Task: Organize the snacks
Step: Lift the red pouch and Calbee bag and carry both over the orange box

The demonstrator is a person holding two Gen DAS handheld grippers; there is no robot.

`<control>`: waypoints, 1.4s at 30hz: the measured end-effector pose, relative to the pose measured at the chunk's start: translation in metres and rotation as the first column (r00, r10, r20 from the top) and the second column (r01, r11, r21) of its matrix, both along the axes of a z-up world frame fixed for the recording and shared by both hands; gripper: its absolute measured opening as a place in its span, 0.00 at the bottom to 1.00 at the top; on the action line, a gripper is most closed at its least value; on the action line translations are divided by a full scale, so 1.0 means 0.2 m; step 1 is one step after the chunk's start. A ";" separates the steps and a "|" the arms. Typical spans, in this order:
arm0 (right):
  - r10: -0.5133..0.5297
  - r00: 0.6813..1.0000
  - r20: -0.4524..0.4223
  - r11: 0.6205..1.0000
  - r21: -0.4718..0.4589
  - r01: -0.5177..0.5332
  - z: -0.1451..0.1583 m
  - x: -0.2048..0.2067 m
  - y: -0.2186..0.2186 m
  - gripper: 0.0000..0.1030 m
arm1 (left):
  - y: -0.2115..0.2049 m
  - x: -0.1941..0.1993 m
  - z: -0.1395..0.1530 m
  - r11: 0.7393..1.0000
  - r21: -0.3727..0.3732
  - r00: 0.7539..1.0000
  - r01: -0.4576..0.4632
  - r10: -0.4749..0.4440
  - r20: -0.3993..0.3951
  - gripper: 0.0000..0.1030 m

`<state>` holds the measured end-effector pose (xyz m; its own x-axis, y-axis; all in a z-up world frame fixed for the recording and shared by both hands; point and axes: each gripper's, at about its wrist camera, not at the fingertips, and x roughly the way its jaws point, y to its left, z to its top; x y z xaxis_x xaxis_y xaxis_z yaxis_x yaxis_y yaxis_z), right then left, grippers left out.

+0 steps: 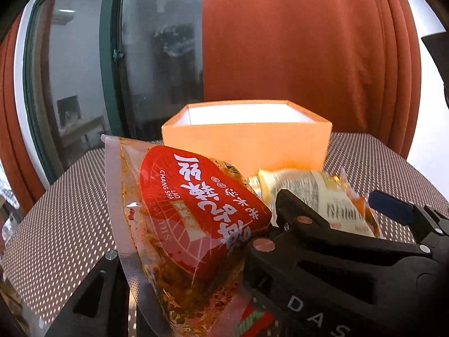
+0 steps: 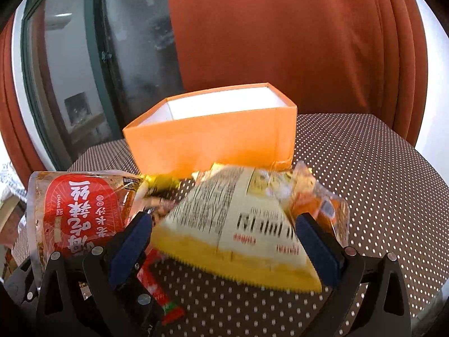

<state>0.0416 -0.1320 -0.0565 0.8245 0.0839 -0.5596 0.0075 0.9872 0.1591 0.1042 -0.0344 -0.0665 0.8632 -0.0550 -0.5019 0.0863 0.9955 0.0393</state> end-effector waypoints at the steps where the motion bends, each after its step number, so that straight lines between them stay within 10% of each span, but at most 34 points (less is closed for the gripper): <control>1: -0.010 1.000 0.002 1.000 0.006 0.010 0.00 0.03 -0.01 1.00 | 0.00 0.03 0.00 1.000 -0.003 1.000 -0.002 0.002 0.006 0.40; 19: -0.017 0.990 -0.141 0.997 0.072 0.027 -0.21 0.32 -0.06 0.98 | -0.05 0.33 -0.17 1.000 0.011 0.993 -0.009 0.011 -0.119 0.39; 42: 0.005 1.000 -0.025 1.000 -0.004 -0.005 -0.02 0.12 -0.06 0.75 | 0.05 0.13 0.04 0.997 -0.052 0.996 0.050 -0.053 -0.073 0.39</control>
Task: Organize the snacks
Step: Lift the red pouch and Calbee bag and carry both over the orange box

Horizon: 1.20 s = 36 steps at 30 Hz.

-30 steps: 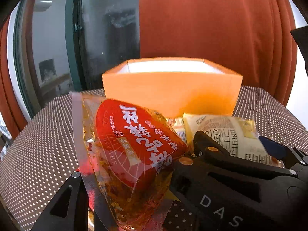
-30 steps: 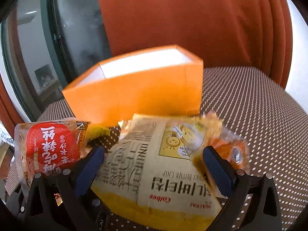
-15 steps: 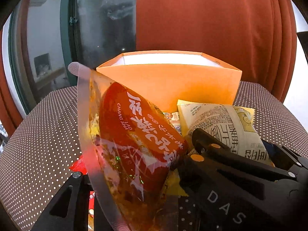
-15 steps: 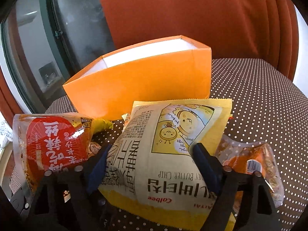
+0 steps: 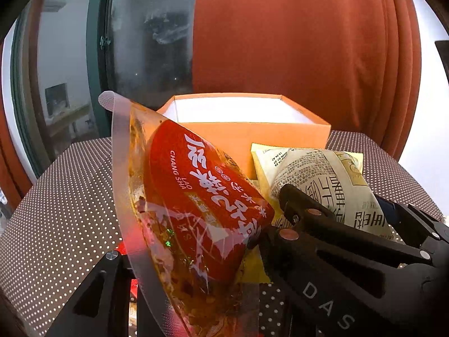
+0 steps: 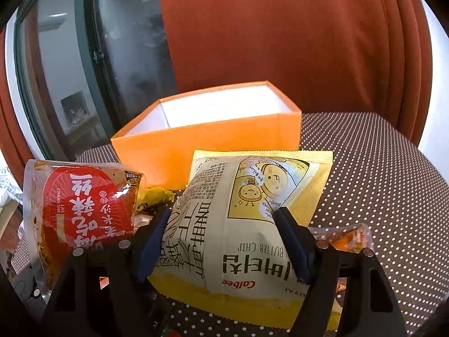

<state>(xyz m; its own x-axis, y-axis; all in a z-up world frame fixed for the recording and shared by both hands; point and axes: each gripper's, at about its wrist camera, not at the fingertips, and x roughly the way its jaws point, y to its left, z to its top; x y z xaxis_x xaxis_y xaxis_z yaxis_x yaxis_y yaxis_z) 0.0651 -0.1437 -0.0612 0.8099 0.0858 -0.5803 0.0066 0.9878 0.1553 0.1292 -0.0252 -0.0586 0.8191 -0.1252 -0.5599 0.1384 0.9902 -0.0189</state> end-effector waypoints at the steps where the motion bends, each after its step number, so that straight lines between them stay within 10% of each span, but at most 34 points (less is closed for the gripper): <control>1: 0.000 1.000 0.007 1.000 -0.005 0.000 0.01 -0.02 0.00 0.75 | 0.00 -0.01 0.01 1.000 -0.002 1.000 0.000 0.000 0.005 0.39; 17: 0.015 0.993 0.117 1.000 -0.009 -0.014 0.29 -0.18 -0.01 0.75 | 0.01 -0.18 0.33 1.000 0.003 0.994 -0.004 0.004 0.112 0.39; 36: -0.005 0.973 0.232 1.000 -0.006 0.007 0.56 0.03 -0.03 0.73 | 0.01 0.07 0.56 1.000 -0.014 0.976 -0.020 0.023 0.216 0.39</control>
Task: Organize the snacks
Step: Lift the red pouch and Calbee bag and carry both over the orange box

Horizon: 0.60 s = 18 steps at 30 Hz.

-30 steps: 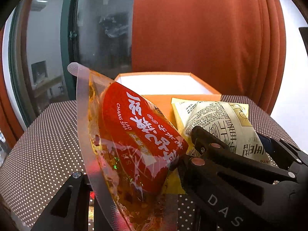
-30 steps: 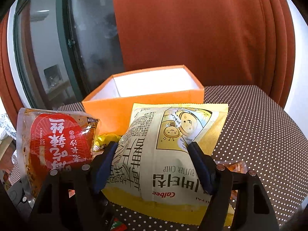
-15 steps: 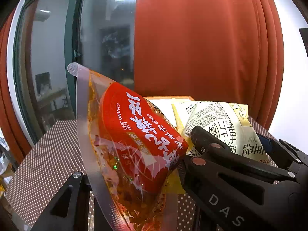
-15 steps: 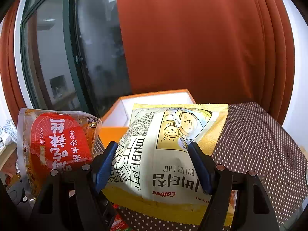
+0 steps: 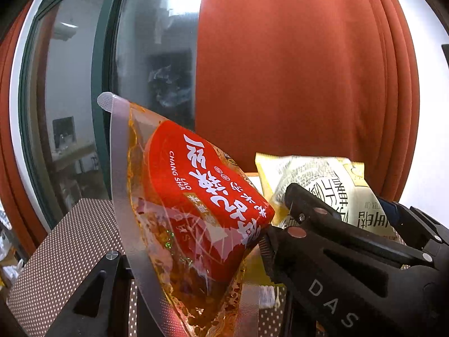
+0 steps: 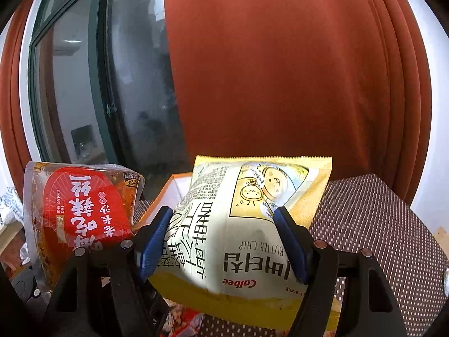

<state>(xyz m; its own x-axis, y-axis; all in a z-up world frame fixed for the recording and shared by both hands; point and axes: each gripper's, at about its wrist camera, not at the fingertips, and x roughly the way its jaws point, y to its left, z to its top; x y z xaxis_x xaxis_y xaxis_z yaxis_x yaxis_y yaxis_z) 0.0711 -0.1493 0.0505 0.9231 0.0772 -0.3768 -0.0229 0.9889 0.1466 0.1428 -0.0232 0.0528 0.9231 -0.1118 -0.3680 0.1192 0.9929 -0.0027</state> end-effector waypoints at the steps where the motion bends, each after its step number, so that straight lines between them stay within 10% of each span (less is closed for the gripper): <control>1: -0.004 1.000 0.009 1.000 -0.002 0.004 0.01 0.02 0.00 0.72 | 0.00 0.02 0.01 1.000 0.000 1.000 -0.002 0.002 0.004 0.39; 5: -0.005 1.000 0.025 1.000 0.018 0.004 0.05 0.12 -0.01 0.57 | 0.02 0.13 0.00 1.000 -0.018 1.000 0.001 -0.001 0.004 0.39; 18: 0.023 0.994 -0.108 0.999 0.040 -0.019 -0.16 0.36 -0.02 0.58 | 0.05 0.38 -0.26 1.000 0.001 0.993 -0.003 0.003 -0.122 0.40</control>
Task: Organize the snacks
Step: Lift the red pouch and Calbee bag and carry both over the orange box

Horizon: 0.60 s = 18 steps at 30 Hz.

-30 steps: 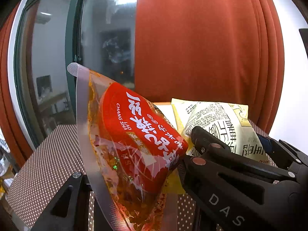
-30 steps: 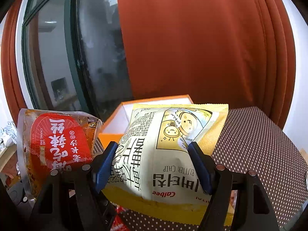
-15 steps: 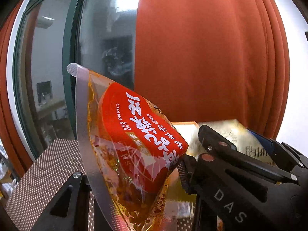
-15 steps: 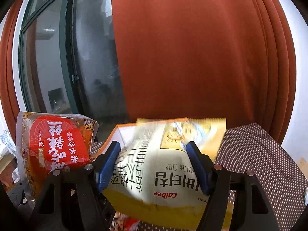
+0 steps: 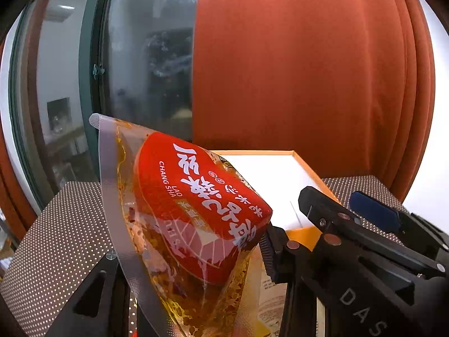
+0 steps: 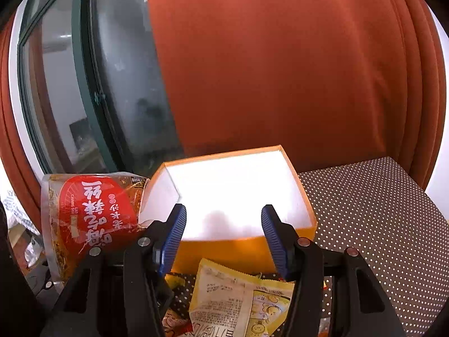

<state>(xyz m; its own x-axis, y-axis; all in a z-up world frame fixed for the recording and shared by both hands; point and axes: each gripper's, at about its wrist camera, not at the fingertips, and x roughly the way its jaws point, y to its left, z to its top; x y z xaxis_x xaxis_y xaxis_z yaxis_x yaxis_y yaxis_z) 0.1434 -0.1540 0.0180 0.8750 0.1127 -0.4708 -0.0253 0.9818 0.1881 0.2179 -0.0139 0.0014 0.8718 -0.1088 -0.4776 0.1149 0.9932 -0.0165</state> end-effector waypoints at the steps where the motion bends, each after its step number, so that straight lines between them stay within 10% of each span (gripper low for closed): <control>1: -0.002 1.000 -0.001 1.000 -0.010 0.002 -0.01 0.00 0.01 0.60 | 0.00 0.00 -0.01 1.000 0.004 1.000 -0.001 0.001 0.002 0.40; 5: -0.015 1.000 0.000 1.000 -0.023 0.015 -0.03 -0.02 0.01 0.83 | 0.01 -0.02 0.00 1.000 -0.005 1.000 0.006 -0.006 -0.003 0.40; 18: -0.029 0.999 -0.014 0.999 -0.034 0.029 -0.09 -0.19 0.02 0.95 | 0.00 -0.20 -0.06 1.000 0.014 1.000 0.014 -0.014 0.014 0.40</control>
<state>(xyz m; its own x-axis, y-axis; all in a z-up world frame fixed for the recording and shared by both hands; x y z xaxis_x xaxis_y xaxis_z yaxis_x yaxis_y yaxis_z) 0.1062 -0.1506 -0.0006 0.8706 0.0713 -0.4868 0.0056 0.9879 0.1547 0.1785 -0.0144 -0.0104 0.8767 -0.1148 -0.4671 0.1292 0.9916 -0.0012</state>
